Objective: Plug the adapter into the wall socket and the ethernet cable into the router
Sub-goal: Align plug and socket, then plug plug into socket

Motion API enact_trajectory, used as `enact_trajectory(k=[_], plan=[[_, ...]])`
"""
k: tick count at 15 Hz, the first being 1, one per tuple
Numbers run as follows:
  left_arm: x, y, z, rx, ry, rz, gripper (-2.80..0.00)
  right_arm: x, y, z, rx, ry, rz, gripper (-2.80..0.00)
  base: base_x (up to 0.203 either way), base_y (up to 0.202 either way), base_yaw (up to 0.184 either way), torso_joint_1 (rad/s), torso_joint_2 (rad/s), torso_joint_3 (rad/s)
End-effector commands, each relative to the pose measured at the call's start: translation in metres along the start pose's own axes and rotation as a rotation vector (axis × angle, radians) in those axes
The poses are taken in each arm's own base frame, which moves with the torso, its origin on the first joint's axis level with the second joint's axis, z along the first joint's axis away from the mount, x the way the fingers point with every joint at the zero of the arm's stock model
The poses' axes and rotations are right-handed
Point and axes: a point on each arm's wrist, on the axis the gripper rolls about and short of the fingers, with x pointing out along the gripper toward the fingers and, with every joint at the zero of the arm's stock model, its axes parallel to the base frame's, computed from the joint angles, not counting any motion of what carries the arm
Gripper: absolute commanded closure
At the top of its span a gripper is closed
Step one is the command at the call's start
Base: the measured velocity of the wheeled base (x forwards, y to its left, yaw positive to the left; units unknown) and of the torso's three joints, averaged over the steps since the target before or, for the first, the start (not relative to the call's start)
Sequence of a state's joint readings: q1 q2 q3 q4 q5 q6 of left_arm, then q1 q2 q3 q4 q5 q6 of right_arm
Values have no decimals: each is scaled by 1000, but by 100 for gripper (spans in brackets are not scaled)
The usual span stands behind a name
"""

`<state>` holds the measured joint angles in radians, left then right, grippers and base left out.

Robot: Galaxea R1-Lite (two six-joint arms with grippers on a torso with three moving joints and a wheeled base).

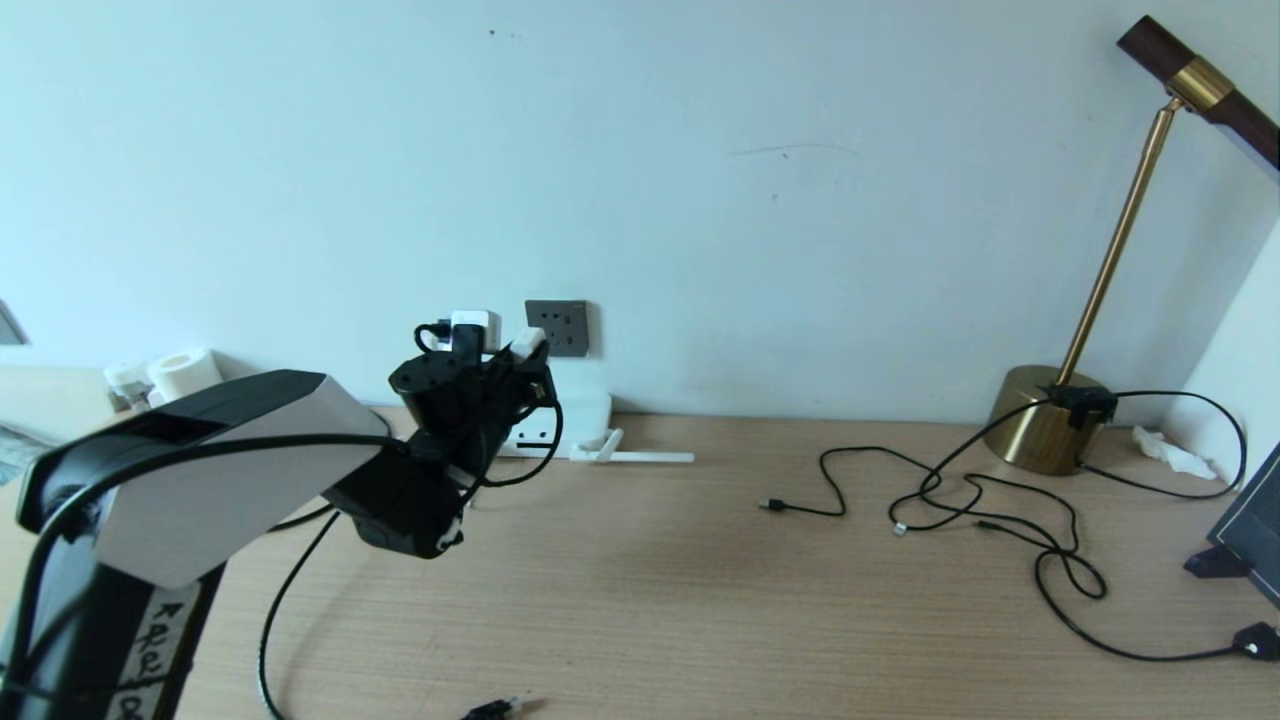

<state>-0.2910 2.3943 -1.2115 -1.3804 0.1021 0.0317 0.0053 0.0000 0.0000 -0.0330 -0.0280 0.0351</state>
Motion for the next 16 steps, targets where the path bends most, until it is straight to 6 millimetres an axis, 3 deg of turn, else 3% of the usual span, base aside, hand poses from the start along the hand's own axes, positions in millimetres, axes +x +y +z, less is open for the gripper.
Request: enact_trajectory(k=[1,16], plan=[[9,4,-2,1,-18,10,0,1,0,-2,0,8,1,0,0,0,0,0,0,0],[38,7,-15,4,-15,12,0,1,0,-2,0,8,-1,0,0,0,0,0,0,0]])
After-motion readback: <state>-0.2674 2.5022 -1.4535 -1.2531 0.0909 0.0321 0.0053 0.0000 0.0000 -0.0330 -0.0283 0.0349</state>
